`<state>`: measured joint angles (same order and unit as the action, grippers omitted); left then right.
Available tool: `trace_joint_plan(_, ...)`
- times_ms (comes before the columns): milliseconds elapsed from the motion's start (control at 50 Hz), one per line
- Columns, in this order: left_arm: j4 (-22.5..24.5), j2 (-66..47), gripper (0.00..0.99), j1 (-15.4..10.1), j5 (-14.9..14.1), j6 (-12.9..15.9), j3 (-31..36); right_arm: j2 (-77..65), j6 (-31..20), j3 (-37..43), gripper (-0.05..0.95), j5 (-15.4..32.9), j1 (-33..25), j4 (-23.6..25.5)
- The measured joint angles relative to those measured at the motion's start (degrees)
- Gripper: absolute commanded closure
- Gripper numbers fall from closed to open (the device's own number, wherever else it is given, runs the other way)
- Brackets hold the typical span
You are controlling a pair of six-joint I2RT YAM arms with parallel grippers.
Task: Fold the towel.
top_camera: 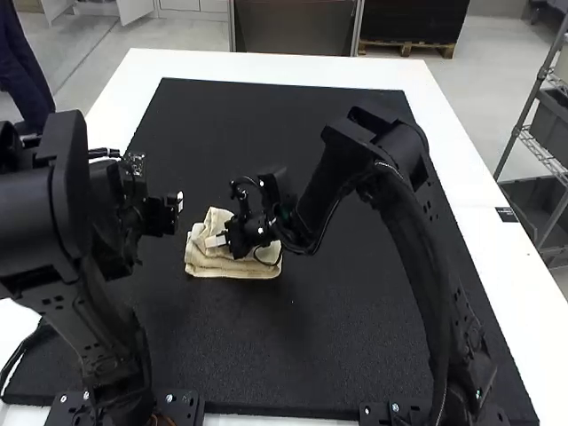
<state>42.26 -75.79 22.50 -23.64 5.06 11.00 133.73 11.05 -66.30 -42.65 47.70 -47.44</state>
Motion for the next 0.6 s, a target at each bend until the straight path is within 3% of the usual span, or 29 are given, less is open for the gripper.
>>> trace_joint_plan(600,0.81,0.0,0.031,0.0,0.02,0.0,0.0,-21.09,4.9,2.62,0.92,-0.11,-4.57,0.57)
